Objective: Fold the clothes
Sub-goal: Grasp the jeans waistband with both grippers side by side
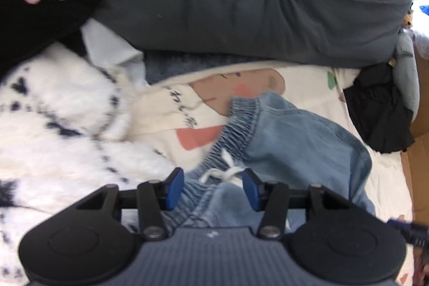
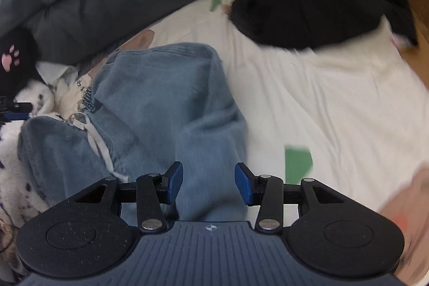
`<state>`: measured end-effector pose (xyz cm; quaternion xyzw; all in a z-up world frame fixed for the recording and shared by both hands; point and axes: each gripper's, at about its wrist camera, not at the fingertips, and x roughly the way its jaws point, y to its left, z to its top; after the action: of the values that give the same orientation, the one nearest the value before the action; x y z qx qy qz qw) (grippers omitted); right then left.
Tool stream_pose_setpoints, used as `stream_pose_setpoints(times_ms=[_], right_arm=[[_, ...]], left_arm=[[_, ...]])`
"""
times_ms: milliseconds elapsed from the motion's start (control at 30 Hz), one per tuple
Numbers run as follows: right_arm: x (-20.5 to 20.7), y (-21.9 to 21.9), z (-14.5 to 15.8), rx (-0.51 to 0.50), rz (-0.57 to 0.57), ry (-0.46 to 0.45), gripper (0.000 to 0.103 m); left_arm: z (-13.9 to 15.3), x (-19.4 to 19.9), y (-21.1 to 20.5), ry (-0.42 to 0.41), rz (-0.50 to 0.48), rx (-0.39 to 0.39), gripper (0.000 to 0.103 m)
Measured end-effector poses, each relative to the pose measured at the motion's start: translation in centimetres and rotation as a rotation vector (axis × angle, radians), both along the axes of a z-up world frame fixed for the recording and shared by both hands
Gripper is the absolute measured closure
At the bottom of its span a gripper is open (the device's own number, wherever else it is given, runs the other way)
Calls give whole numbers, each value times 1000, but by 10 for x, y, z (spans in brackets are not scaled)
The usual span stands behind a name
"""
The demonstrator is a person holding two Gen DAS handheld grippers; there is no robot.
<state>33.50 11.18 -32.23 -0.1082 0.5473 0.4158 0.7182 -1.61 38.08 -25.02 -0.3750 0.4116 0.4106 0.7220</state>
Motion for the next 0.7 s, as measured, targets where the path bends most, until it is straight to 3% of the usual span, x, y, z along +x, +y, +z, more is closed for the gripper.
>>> stream_pose_setpoints(times_ms=[167,333,467,533,700], right_arm=[[22,45,-5,-28,44,-55,52],[43,83,-11,-33,73,-114,52],[57,107,-13,-37,66,-159,52],[61,117,-13,-42,78,-177,52],[63,142,-14,-29,120,-235,52]], left_arm=[[1,-37,-2,-46,124,-9,51],[-12,-66,-11,-72,277,-122,54],[-13,-70,-21,-94,279,-120,57],[-13,-74,-24,-132,294,-142,65],[-14,-81,-37,-173,315,-164,71]])
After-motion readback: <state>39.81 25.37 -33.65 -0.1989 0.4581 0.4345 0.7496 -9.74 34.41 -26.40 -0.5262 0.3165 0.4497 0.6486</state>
